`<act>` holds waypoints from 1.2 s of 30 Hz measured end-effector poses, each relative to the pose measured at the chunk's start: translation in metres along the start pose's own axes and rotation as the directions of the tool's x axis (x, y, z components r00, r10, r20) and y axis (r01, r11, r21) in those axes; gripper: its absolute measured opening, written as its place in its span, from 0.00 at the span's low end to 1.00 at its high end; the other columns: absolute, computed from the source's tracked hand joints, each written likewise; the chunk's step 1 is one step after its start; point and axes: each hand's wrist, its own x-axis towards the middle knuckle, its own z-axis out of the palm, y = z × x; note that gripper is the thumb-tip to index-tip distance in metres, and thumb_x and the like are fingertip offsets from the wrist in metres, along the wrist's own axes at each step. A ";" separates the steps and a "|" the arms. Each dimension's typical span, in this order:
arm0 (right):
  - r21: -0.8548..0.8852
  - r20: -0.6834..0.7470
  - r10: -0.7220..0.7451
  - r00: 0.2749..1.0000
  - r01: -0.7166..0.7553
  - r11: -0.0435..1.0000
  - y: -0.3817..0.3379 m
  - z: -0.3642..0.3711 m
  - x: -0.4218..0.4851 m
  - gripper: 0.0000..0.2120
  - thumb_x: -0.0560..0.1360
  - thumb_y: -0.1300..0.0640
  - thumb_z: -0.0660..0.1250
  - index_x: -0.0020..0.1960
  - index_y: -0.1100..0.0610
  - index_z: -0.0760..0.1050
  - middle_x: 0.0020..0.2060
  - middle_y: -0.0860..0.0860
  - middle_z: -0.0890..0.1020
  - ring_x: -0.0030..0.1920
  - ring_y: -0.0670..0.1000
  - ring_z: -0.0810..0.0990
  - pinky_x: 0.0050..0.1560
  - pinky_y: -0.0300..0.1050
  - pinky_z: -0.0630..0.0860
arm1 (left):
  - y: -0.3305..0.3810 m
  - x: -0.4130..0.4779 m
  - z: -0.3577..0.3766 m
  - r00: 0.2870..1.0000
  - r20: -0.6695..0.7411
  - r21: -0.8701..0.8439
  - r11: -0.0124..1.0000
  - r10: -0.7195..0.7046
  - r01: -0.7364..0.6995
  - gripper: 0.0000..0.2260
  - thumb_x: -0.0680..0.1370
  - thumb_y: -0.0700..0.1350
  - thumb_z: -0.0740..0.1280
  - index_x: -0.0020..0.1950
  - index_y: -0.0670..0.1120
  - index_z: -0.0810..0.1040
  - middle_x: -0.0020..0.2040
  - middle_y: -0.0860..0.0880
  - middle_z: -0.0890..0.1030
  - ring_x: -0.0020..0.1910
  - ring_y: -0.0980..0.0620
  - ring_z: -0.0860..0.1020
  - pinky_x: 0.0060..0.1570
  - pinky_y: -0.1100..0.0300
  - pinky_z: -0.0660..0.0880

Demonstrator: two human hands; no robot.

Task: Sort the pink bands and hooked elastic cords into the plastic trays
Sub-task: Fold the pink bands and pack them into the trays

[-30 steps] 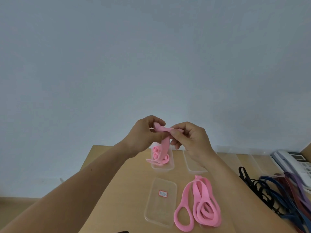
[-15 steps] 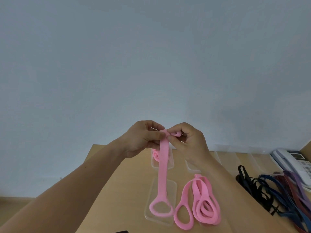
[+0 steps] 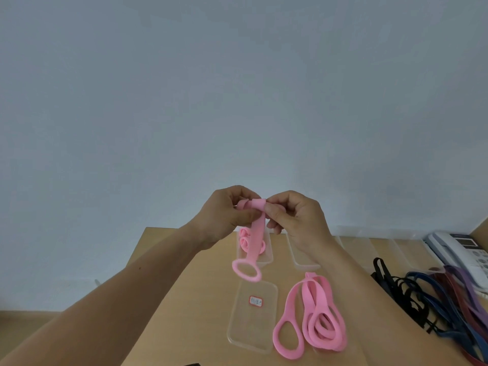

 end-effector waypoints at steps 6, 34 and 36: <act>-0.078 -0.048 -0.079 0.996 0.075 0.994 0.004 0.002 -0.002 0.05 0.75 0.59 0.73 0.43 0.50 0.81 0.34 0.47 0.83 0.33 0.49 0.84 0.35 0.42 0.79 | 0.006 -0.002 0.002 0.986 0.072 -0.006 0.989 -0.150 0.150 0.08 0.76 0.37 0.71 0.53 0.39 0.76 0.44 0.37 0.85 0.38 0.42 0.84 0.36 0.54 0.81; -0.233 0.005 -0.250 0.968 0.244 0.941 -0.001 -0.001 -0.014 0.15 0.73 0.60 0.74 0.44 0.39 0.78 0.41 0.37 0.83 0.42 0.43 0.82 0.42 0.35 0.78 | 0.007 -0.020 0.006 0.979 0.133 -0.006 0.988 -0.152 0.154 0.06 0.76 0.37 0.71 0.49 0.38 0.76 0.44 0.39 0.85 0.42 0.42 0.84 0.38 0.57 0.80; -0.253 -0.004 -0.307 0.952 0.296 0.921 -0.002 0.000 -0.015 0.14 0.73 0.59 0.74 0.46 0.39 0.77 0.41 0.36 0.82 0.42 0.42 0.81 0.41 0.32 0.76 | 0.011 -0.021 0.005 0.975 0.158 -0.029 0.986 -0.155 0.162 0.04 0.76 0.36 0.71 0.48 0.39 0.77 0.43 0.39 0.85 0.40 0.43 0.84 0.37 0.58 0.79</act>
